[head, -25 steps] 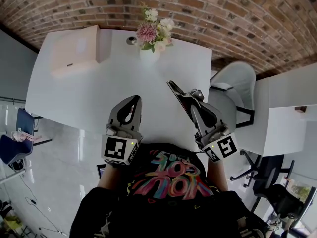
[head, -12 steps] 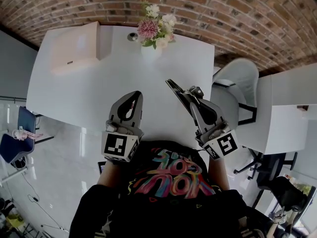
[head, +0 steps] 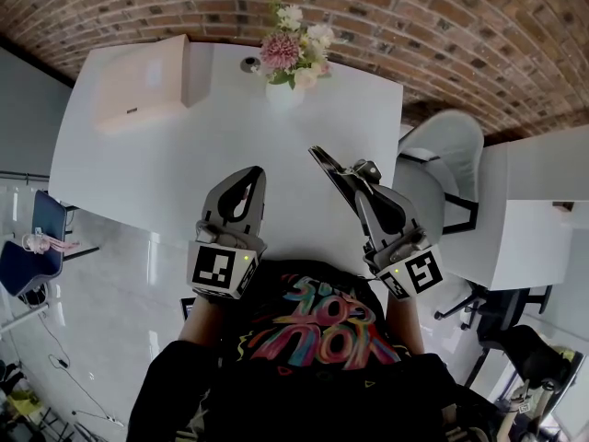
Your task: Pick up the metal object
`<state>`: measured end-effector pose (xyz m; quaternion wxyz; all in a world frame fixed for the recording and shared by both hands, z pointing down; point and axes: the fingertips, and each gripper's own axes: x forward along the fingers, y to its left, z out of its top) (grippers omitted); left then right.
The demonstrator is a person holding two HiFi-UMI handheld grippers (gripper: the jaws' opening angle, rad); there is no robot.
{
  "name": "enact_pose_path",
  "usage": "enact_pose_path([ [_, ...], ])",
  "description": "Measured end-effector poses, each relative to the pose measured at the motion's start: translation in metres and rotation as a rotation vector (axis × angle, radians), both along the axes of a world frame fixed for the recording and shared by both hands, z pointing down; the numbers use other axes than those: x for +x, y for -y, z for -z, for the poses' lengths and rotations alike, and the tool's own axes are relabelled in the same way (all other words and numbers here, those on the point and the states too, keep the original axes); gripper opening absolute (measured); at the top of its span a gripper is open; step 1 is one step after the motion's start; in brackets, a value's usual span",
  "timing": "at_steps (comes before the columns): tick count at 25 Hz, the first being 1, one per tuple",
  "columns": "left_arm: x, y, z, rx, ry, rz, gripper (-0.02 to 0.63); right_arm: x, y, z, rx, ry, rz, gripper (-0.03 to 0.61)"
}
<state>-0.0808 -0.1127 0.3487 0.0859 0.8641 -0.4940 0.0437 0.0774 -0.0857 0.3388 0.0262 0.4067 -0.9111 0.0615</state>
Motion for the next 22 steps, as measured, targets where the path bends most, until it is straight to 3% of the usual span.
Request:
enact_pose_path([
  [16,-0.003,0.000,0.001,0.009,0.009,-0.011,0.031,-0.001,0.003,0.006,0.011,0.015,-0.019,0.041],
  [22,-0.004,0.002,0.004,0.024,0.006,-0.012,0.031,0.007,-0.001,-0.007,-0.014,-0.026,-0.019,0.041],
])
